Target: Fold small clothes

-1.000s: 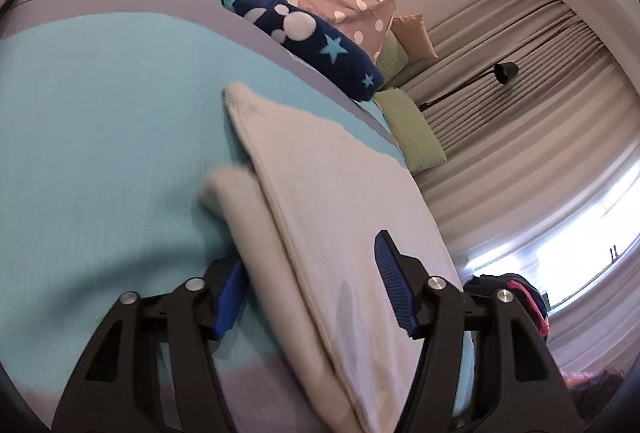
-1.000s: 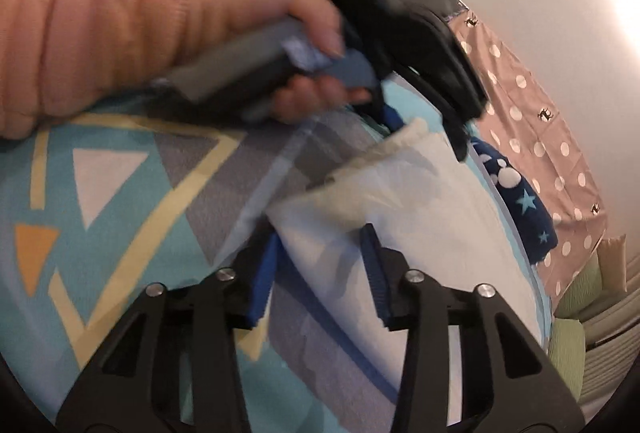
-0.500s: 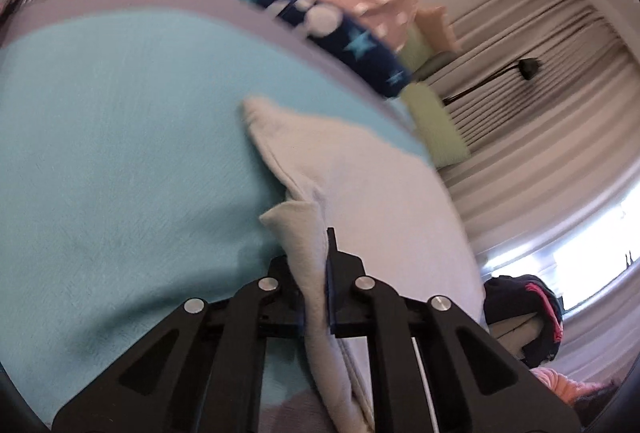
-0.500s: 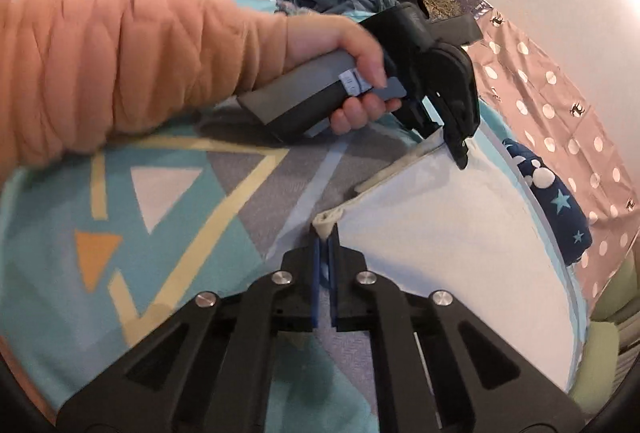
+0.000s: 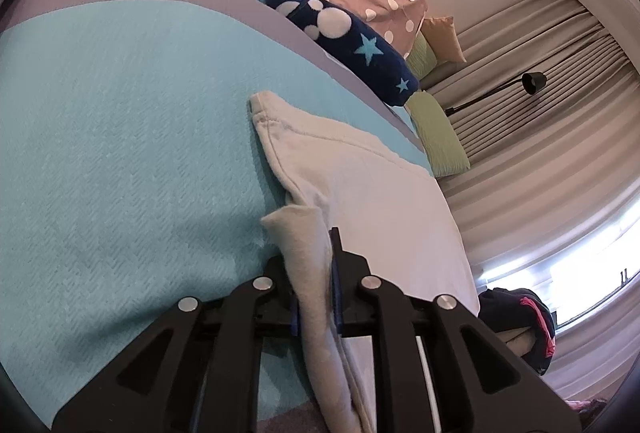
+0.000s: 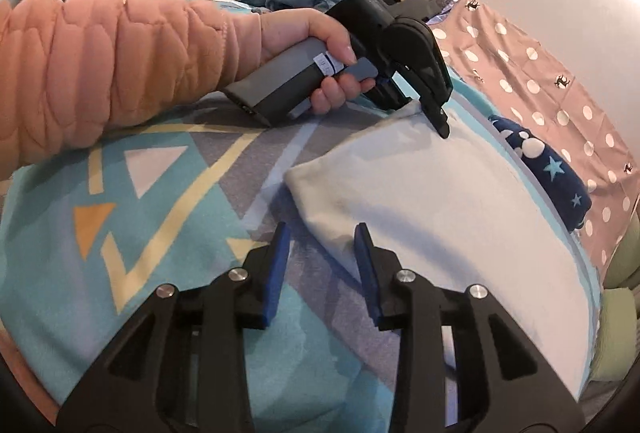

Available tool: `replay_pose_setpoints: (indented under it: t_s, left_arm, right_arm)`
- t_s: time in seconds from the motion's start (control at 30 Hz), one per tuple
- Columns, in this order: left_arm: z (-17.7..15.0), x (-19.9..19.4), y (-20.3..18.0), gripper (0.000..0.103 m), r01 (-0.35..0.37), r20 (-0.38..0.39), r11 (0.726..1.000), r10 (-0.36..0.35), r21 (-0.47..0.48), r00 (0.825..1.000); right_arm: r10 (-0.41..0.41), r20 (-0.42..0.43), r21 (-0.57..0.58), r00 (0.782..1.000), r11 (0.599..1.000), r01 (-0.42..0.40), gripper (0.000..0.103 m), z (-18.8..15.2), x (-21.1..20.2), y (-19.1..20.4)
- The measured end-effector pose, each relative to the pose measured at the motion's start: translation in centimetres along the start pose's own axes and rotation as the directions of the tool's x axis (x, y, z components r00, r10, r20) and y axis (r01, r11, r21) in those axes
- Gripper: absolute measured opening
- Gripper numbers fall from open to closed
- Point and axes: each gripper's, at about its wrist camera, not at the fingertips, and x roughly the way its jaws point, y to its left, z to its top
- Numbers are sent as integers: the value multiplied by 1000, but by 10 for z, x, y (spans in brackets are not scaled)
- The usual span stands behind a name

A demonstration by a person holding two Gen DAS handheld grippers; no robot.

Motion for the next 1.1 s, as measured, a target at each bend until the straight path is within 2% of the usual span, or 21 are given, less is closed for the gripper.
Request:
replay_pose_setpoints:
  t_s: [0.13, 0.33, 0.4, 0.43, 0.47, 0.6, 0.73, 0.87, 1.0, 1.1]
  left_arm:
    - [1, 2, -1, 12, 1, -5, 1000, -1, 15, 1000]
    - [8, 10, -3, 12, 17, -25, 999, -16, 34, 1000]
    - [10, 14, -6, 12, 18, -31, 999, -17, 45, 999]
    - [11, 15, -7, 12, 19, -32, 999, -17, 49, 999]
    - [12, 16, -8, 12, 18, -32, 998, -17, 57, 999]
    - [12, 13, -14, 8, 19, -15, 997, -18, 69, 1000]
    - [16, 7, -28, 7, -2, 15, 997, 1, 75, 1000]
    - [22, 4, -51, 7, -12, 22, 996, 10, 93, 1000]
    - [29, 8, -73, 7, -58, 2, 994, 58, 97, 998]
    - [33, 13, -87, 7, -93, -12, 992, 94, 83, 995]
  right_arm:
    - [-65, 0, -89, 998, 994, 65, 34, 14, 10, 19]
    - [-119, -18, -87, 993, 989, 117, 33, 33, 33, 22]
    - [-119, -18, -89, 993, 989, 116, 23, 34, 35, 23]
    - [-127, -21, -84, 992, 989, 124, 12, 34, 35, 21]
    - [-126, -21, -57, 992, 991, 125, 10, 34, 34, 17]
    - [-41, 37, 119, 998, 992, 37, 9, 38, 14, -14]
    - [-29, 105, 231, 994, 973, 4, 9, 35, -9, -39]
    - [-2, 137, 321, 991, 946, -43, 9, 27, -27, -64]
    - [9, 177, 404, 984, 911, -81, 9, 18, -44, -88]
    - [25, 206, 481, 978, 868, -123, 9, 6, -55, -107]
